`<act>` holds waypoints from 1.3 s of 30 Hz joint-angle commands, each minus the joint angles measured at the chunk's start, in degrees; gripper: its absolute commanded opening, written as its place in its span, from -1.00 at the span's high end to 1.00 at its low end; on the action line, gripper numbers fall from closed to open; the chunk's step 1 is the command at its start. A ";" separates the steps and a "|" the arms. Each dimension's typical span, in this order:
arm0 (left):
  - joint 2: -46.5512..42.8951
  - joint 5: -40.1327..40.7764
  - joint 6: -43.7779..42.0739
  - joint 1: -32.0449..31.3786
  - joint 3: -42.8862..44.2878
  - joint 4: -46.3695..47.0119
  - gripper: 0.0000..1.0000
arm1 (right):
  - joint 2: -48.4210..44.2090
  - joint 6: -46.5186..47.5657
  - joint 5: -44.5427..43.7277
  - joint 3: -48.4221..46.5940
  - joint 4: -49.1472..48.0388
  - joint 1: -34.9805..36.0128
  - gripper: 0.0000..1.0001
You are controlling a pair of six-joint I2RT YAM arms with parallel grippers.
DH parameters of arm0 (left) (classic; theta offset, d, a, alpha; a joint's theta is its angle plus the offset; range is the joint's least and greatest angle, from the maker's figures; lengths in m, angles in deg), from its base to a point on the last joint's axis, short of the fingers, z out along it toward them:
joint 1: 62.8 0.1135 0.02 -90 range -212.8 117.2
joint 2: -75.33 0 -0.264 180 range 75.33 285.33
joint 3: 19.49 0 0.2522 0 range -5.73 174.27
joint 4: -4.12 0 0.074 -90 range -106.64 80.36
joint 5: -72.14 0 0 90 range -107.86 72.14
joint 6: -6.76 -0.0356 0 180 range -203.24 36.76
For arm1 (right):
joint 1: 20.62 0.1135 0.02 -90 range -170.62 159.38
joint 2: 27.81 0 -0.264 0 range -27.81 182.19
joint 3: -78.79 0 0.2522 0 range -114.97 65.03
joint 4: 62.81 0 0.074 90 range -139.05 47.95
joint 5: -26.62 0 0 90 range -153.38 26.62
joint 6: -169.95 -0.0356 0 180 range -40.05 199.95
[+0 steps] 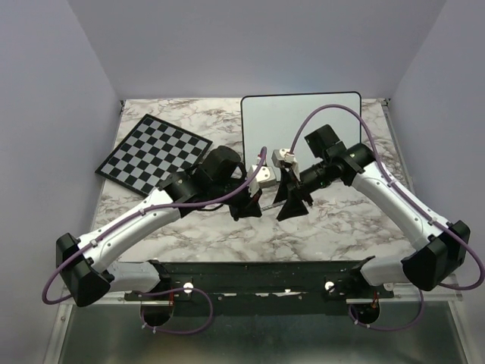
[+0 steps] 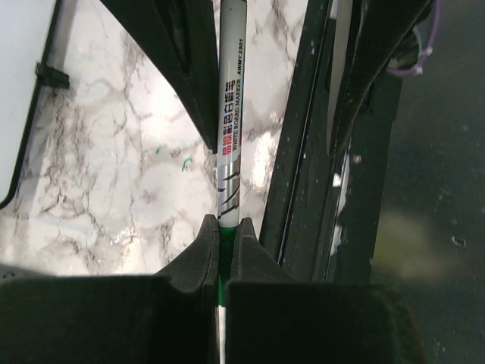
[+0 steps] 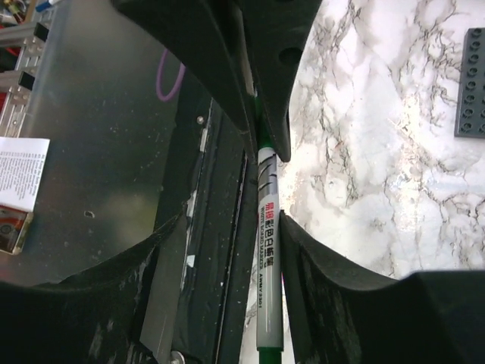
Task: Write a sentence on the whiteboard
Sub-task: Open the whiteboard marker at the center of the board.
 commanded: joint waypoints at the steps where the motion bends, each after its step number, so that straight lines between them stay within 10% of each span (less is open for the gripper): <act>1: 2.42 0.90 -6.45 0.12 4.79 -11.99 1.00 | 2.33 0.16 -2.69 -1.55 2.26 0.99 -0.10; 12: 4.44 1.26 -9.26 0.12 9.63 -16.12 1.00 | 6.03 -2.04 0.03 -0.76 1.29 2.05 0.17; 16: 4.71 1.52 -9.18 0.12 9.72 -15.78 1.00 | 6.11 -1.69 0.91 -0.67 1.73 2.13 0.99; 20: 3.21 2.84 -7.42 0.12 8.93 -13.67 0.99 | 5.15 -0.81 1.62 0.47 2.00 2.13 0.99; 24: -1.00 4.59 -3.66 1.17 6.04 -7.10 -0.11 | 2.87 -1.25 0.13 3.01 0.60 2.13 0.99; 30: -15.93 6.97 4.17 6.53 -5.64 8.88 -0.97 | -3.45 -5.28 -4.35 6.71 -5.38 1.96 0.99; 39: -31.06 4.94 27.37 11.11 -30.78 40.07 -0.97 | -9.09 -16.17 -3.48 11.10 -18.03 -1.64 0.99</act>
